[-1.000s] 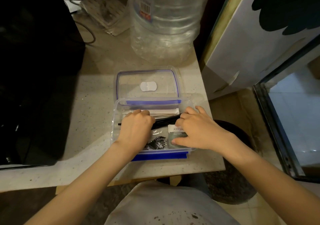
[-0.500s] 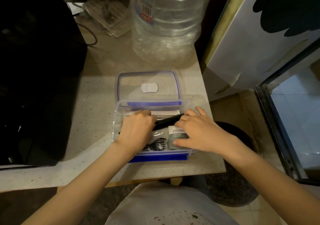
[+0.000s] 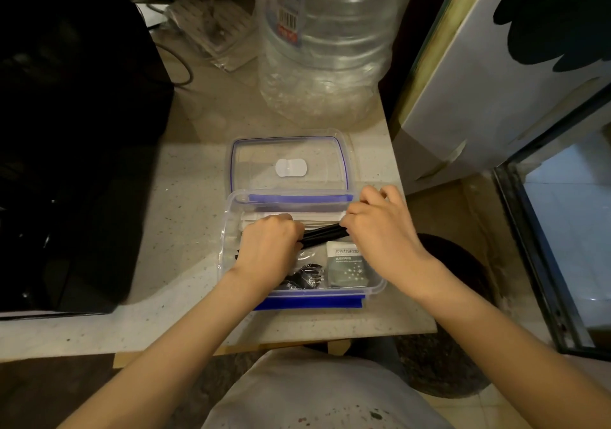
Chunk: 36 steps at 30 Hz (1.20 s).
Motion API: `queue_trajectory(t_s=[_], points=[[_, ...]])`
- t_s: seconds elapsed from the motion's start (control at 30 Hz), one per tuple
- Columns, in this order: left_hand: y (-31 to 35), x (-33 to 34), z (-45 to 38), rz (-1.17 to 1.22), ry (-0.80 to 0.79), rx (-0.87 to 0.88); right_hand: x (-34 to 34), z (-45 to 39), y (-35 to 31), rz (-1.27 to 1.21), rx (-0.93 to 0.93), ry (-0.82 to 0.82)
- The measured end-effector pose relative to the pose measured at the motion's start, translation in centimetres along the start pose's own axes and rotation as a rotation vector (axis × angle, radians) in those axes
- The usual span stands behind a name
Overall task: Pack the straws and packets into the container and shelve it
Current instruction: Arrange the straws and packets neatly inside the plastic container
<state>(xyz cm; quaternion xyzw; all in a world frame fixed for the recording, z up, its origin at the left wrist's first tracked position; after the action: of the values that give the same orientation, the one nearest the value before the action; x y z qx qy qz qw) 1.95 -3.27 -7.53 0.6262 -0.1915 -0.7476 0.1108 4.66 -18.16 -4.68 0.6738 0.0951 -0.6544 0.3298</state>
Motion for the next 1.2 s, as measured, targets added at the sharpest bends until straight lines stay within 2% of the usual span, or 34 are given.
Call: queue_trajectory(t_s=[0.13,0.3,0.73,0.87,1.07,1.2], points=[[0.0,-0.3,0.2,0.045,0.010,-0.041,0.0,-1.0,-1.2,0.101,-0.046,-0.033],[-0.8,-0.7,0.5,0.036,0.010,-0.091,0.5,-1.5,-1.7,0.083,-0.085,-0.076],[-1.6,-0.8,0.7,0.096,-0.099,-0.031,0.5,-1.2,-1.1,0.070,-0.187,-0.106],[-1.8,-0.9,0.7,0.148,-0.102,-0.021,0.3,-1.1,-0.7,0.006,-0.159,-0.108],[-1.9,-0.7,0.6,0.180,-0.122,-0.022,-0.6,-1.3,-1.3,-0.046,-0.003,-0.170],[-2.0,-0.5,0.6,0.167,-0.134,-0.040,-0.7,-2.1,-1.8,0.000,-0.017,-0.255]])
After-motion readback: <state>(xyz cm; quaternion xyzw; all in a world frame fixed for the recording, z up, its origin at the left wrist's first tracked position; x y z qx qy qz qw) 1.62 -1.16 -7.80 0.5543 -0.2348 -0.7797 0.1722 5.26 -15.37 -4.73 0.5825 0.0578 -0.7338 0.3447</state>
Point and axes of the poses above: each hand's wrist, its own z-axis away from the middle knuckle, its own x-axis out of the palm, y = z × x, the point moved 2 cm from there along -z, towards the middle knuckle, and after that the axes turned 15 degrees about z, right-handed, at the moved point
